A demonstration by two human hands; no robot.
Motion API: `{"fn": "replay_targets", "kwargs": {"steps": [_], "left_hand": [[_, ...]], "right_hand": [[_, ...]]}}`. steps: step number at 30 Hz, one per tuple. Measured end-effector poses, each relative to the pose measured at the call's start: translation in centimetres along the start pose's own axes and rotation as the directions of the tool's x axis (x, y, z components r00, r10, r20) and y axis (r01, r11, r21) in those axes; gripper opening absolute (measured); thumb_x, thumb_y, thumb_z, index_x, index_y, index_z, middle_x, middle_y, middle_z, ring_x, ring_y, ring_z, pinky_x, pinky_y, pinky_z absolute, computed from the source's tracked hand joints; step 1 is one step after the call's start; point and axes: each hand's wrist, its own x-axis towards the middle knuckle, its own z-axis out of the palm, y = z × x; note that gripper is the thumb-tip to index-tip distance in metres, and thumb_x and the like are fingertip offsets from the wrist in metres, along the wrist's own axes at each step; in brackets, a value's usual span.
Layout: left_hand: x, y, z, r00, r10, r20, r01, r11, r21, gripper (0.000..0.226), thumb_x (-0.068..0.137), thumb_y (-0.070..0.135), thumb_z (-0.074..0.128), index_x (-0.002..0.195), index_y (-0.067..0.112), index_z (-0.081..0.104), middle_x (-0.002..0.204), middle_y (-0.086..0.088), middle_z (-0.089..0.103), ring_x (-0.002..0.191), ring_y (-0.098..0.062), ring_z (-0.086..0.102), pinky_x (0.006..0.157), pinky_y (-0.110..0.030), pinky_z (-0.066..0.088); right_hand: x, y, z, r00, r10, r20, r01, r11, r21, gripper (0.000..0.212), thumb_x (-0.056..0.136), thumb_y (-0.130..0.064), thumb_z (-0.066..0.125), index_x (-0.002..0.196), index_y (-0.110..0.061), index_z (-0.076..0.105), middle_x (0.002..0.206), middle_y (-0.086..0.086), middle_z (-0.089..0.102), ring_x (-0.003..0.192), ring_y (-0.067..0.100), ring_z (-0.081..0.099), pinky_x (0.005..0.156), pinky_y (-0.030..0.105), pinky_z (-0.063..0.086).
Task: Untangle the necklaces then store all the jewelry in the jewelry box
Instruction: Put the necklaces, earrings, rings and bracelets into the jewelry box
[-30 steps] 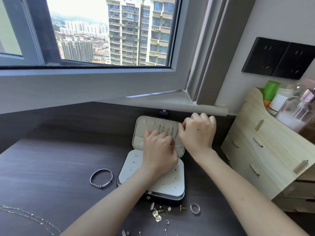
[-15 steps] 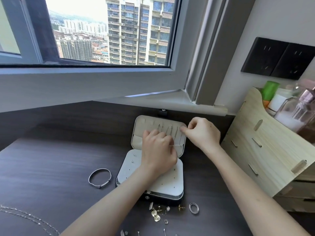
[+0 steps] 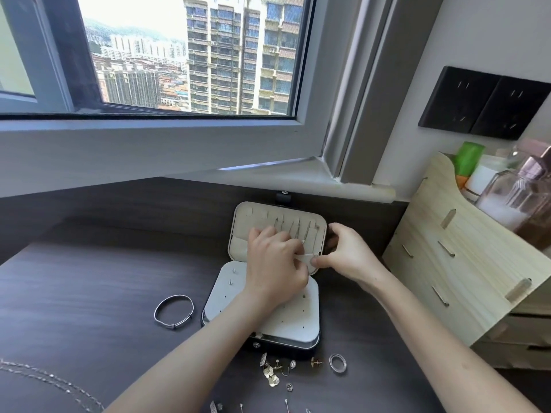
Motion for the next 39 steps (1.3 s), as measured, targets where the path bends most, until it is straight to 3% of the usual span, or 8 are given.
{"fn": "replay_targets", "kwargs": {"steps": [5, 12, 17, 23, 29, 35, 37, 39], "left_hand": [[0.0, -0.1, 0.1, 1.000, -0.003, -0.008, 0.003, 1.000, -0.015, 0.013, 0.049, 0.018, 0.054, 0.055, 0.021, 0.065, 0.052, 0.008, 0.057, 0.059, -0.020, 0.046, 0.063, -0.029, 0.014], [0.0, 0.0, 0.0, 1.000, 0.006, -0.003, -0.006, 1.000, -0.015, 0.016, 0.050, 0.018, 0.053, 0.056, 0.022, 0.067, 0.053, 0.009, 0.058, 0.060, -0.019, 0.046, 0.065, -0.027, 0.014], [0.0, 0.1, -0.3, 0.999, 0.031, -0.018, -0.032, 0.999, -0.028, 0.020, 0.054, 0.018, 0.046, 0.053, 0.022, 0.066, 0.051, 0.009, 0.057, 0.059, -0.019, 0.045, 0.064, -0.028, 0.019], [-0.2, 0.3, -0.6, 0.997, 0.051, -0.055, -0.054, 0.998, -0.043, 0.025, 0.057, 0.021, 0.037, 0.050, 0.020, 0.061, 0.050, 0.007, 0.052, 0.057, -0.020, 0.044, 0.063, -0.028, 0.023], [-0.1, 0.2, -0.4, 0.999, 0.036, -0.028, -0.036, 0.999, -0.027, 0.030, 0.057, 0.022, 0.036, 0.053, 0.022, 0.065, 0.050, 0.007, 0.051, 0.059, -0.020, 0.044, 0.063, -0.028, 0.026], [-0.1, 0.4, -0.6, 0.999, 0.041, 0.010, -0.042, 0.999, 0.015, 0.034, 0.057, 0.023, 0.034, 0.056, 0.022, 0.068, 0.050, 0.007, 0.051, 0.058, -0.020, 0.047, 0.064, -0.028, 0.023], [-0.1, 0.4, -0.6, 0.999, 0.043, 0.021, -0.044, 0.999, 0.023, 0.035, 0.056, 0.023, 0.034, 0.056, 0.022, 0.068, 0.050, 0.008, 0.052, 0.057, -0.020, 0.047, 0.064, -0.028, 0.022], [-0.2, 0.4, -0.6, 0.999, 0.040, 0.032, -0.041, 0.999, 0.019, 0.036, 0.055, 0.023, 0.032, 0.056, 0.023, 0.068, 0.050, 0.008, 0.053, 0.056, -0.020, 0.047, 0.064, -0.027, 0.021]], "right_hand": [[0.4, 0.0, -0.4, 1.000, -0.008, -0.013, 0.009, 0.997, 0.070, 0.021, 0.080, -0.015, 0.071, 0.100, -0.018, 0.067, 0.088, -0.005, 0.069, 0.085, 0.012, 0.065, 0.071, 0.026, 0.050], [0.6, -0.5, -0.2, 1.000, 0.018, -0.022, -0.014, 0.986, 0.166, 0.005, 0.085, -0.020, 0.067, 0.089, -0.019, 0.068, 0.090, -0.002, 0.070, 0.085, 0.011, 0.065, 0.075, 0.030, 0.054], [0.2, -0.7, 0.1, 0.997, 0.064, 0.045, -0.074, 0.963, 0.258, 0.022, 0.078, -0.002, 0.068, 0.089, -0.021, 0.064, 0.097, 0.000, 0.071, 0.089, 0.009, 0.065, 0.078, 0.027, 0.054], [0.1, -1.4, 0.7, 0.994, 0.065, 0.092, -0.099, 0.898, 0.428, 0.018, 0.075, -0.013, 0.075, 0.092, -0.018, 0.071, 0.090, -0.001, 0.074, 0.090, 0.008, 0.068, 0.079, 0.020, 0.051], [-0.2, -2.0, 0.3, 0.990, 0.090, 0.109, -0.127, 0.905, 0.407, 0.027, 0.074, -0.003, 0.073, 0.098, -0.014, 0.068, 0.091, -0.001, 0.070, 0.075, 0.001, 0.059, 0.046, 0.005, 0.039], [-0.5, -1.8, 0.0, 0.988, 0.118, 0.097, -0.145, 0.921, 0.362, 0.007, 0.084, -0.024, 0.069, 0.088, -0.024, 0.064, 0.089, -0.007, 0.069, 0.079, 0.006, 0.060, 0.058, 0.020, 0.042], [-0.3, -1.8, 0.7, 0.990, 0.139, 0.025, -0.138, 0.921, 0.365, 0.013, 0.084, -0.031, 0.068, 0.089, -0.019, 0.066, 0.087, -0.003, 0.070, 0.076, 0.006, 0.062, 0.054, 0.018, 0.046], [0.0, -1.8, 1.4, 0.985, 0.167, -0.053, -0.139, 0.929, 0.343, 0.025, 0.080, -0.036, 0.071, 0.090, -0.014, 0.069, 0.088, 0.002, 0.072, 0.081, 0.014, 0.067, 0.068, 0.032, 0.056]]}}
